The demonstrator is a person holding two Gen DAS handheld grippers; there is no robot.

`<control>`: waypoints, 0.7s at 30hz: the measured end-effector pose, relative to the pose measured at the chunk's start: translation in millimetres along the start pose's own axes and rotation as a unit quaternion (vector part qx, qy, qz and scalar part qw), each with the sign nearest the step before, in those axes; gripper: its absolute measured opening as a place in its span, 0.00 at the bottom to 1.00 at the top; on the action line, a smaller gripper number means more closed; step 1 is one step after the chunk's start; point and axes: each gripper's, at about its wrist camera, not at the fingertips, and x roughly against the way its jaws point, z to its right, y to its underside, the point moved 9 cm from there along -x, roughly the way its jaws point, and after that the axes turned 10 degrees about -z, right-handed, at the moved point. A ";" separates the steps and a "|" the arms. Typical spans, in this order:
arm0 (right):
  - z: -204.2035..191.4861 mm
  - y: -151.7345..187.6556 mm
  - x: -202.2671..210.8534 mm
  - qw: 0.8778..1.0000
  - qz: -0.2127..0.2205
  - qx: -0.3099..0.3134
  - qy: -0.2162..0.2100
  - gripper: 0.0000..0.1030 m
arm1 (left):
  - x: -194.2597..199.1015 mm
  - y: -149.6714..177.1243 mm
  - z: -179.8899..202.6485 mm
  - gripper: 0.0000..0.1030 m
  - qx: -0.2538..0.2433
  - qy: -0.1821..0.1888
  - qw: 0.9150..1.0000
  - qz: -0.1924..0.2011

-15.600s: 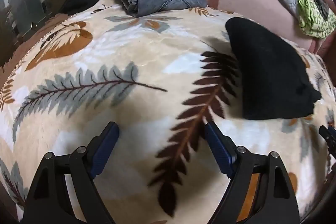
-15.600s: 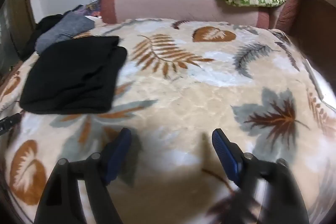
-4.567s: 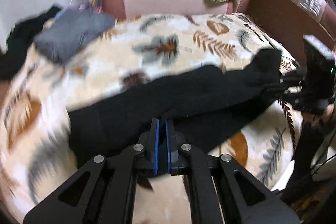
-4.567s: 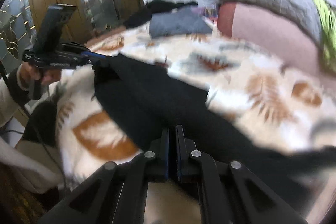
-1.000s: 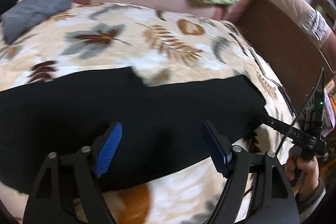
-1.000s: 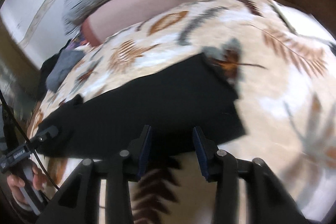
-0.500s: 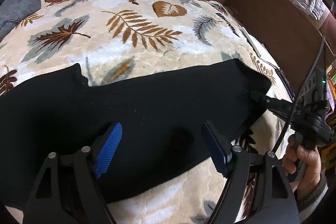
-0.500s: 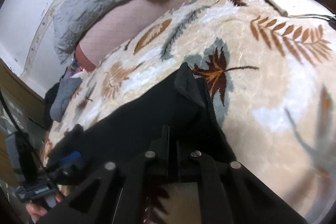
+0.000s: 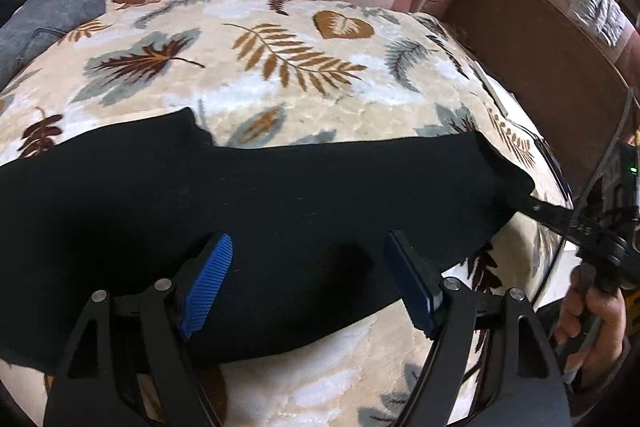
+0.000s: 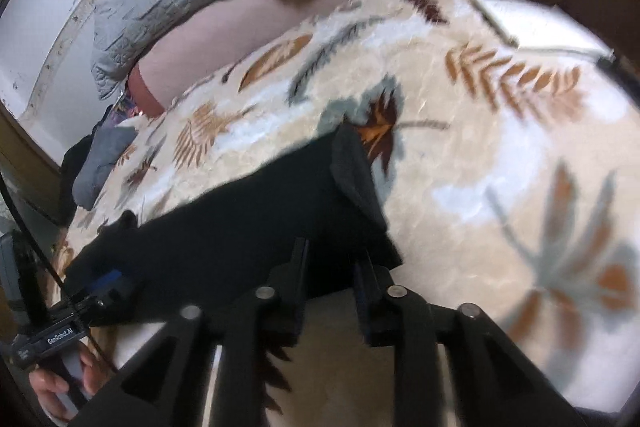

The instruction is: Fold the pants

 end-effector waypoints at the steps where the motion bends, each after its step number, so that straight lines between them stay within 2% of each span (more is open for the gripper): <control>1: -1.1 -1.6 5.2 1.000 0.007 -0.003 -0.003 0.30 | 1.7 0.0 -1.4 0.76 0.001 -0.002 1.000 0.002; 6: -16.3 -7.1 17.2 0.999 0.025 0.018 -0.012 0.32 | 16.1 1.1 -11.6 0.76 0.007 -0.021 1.000 0.017; 9: -31.8 -7.0 12.5 0.999 0.016 0.039 -0.025 0.33 | 26.3 2.3 -18.9 0.76 0.006 -0.037 0.999 0.029; 13: -56.6 -4.9 -1.5 0.997 0.000 0.070 -0.031 0.50 | 38.4 7.3 -32.9 0.76 0.011 -0.056 0.997 0.041; 18: -77.1 -5.2 -19.1 0.994 -0.007 0.103 -0.016 0.50 | 50.4 14.8 -56.2 0.76 0.028 -0.075 0.996 0.050; 21: -75.7 -5.7 -27.3 0.994 -0.019 0.103 -0.011 0.49 | 56.1 19.9 -77.2 0.76 0.048 -0.085 0.994 0.054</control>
